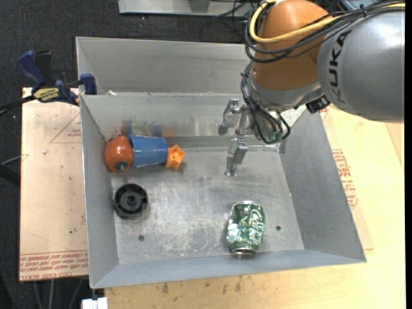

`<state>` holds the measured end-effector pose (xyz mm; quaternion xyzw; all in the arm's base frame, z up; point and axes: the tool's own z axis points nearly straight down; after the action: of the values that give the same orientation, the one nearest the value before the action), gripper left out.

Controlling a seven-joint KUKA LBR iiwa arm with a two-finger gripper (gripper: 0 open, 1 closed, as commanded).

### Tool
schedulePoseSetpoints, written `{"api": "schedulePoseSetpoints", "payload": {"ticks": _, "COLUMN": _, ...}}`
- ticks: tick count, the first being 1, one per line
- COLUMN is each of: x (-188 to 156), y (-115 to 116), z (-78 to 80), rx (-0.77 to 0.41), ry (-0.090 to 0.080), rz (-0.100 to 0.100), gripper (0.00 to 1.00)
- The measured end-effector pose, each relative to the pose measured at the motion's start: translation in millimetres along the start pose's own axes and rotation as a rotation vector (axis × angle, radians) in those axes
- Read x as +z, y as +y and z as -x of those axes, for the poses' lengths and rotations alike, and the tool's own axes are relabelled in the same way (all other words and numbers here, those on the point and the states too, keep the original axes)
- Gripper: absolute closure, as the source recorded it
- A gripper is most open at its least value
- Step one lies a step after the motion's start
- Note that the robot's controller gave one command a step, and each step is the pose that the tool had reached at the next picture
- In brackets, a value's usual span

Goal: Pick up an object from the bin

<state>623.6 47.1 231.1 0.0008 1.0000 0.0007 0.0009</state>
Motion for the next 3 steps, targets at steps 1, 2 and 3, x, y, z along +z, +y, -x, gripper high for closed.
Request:
{"api": "schedulePoseSetpoints", "payload": {"ticks": 1, "x": 0.0, "y": 0.0, "z": 0.0, "rx": 0.000, "ry": 0.000, "rz": 0.000, "gripper": 1.00}}
{"api": "schedulePoseSetpoints", "payload": {"ticks": 2, "x": 0.0, "y": 0.0, "z": 0.0, "rx": 0.000, "ry": 0.000, "rz": 0.000, "gripper": 1.00}}
{"api": "schedulePoseSetpoints", "payload": {"ticks": 3, "x": 47.8, "y": -12.2, "z": -41.3, "rx": -0.045, "ry": -0.005, "rz": 0.000, "gripper": 1.00}}
